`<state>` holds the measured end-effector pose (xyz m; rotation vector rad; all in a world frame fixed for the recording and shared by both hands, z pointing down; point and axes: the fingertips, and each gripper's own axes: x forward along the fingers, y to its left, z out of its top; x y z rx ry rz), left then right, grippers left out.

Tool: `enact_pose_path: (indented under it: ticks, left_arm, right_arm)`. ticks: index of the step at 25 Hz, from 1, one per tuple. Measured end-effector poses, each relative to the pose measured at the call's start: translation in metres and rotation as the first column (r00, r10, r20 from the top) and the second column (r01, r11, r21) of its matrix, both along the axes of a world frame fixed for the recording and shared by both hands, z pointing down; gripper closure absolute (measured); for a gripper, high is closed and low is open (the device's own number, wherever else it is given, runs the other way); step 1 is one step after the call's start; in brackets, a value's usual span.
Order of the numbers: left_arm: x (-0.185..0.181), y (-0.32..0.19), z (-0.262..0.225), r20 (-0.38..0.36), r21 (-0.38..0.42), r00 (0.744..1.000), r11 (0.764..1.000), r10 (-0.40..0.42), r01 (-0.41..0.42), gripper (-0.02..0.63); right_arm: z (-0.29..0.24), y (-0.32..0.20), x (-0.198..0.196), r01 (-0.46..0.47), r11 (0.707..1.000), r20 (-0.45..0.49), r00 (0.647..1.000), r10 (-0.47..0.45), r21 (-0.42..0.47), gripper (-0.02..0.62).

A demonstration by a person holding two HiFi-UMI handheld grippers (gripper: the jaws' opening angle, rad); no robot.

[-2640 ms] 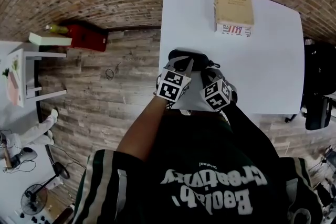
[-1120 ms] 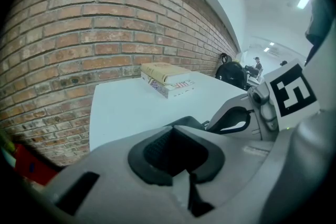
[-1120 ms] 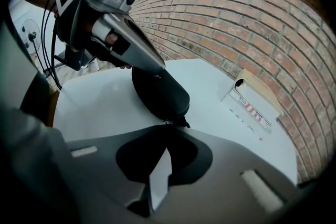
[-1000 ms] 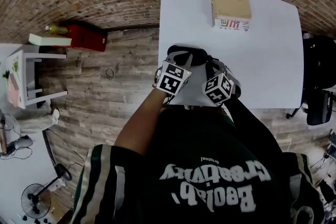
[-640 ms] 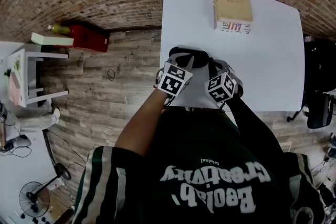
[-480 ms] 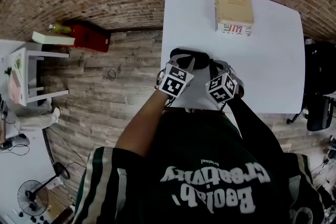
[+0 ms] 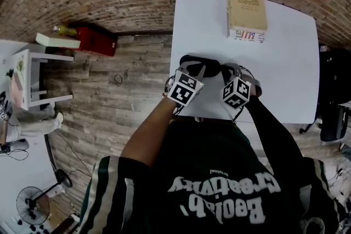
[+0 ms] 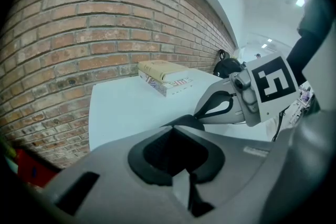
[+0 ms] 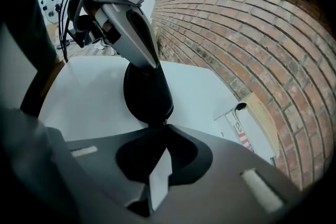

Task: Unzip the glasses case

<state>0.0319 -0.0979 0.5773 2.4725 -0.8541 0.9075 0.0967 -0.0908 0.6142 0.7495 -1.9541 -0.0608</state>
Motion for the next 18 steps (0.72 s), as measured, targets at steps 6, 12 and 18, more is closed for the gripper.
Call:
enact_pose_path:
  ticks: [6, 12, 18]
  left_arm:
    - [0.001, 0.000, 0.002, 0.004, 0.001, 1.000, 1.000, 0.018, -0.018, 0.598]
    - [0.000, -0.001, 0.002, -0.002, -0.002, 1.000, 1.000, 0.018, -0.018, 0.598]
    - [0.001, 0.001, 0.007, -0.011, -0.030, 1.000, 0.999, 0.027, -0.028, 0.598]
  right_arm:
    - [0.001, -0.006, -0.001, 0.139, 0.990, -0.072, 0.988, -0.137, 0.010, 0.581]
    - [0.000, -0.015, -0.006, 0.269, 0.963, -0.139, 0.954, -0.264, 0.019, 0.581]
    - [0.002, -0.022, -0.010, 0.346, 0.938, -0.187, 0.923, -0.336, 0.023, 0.580]
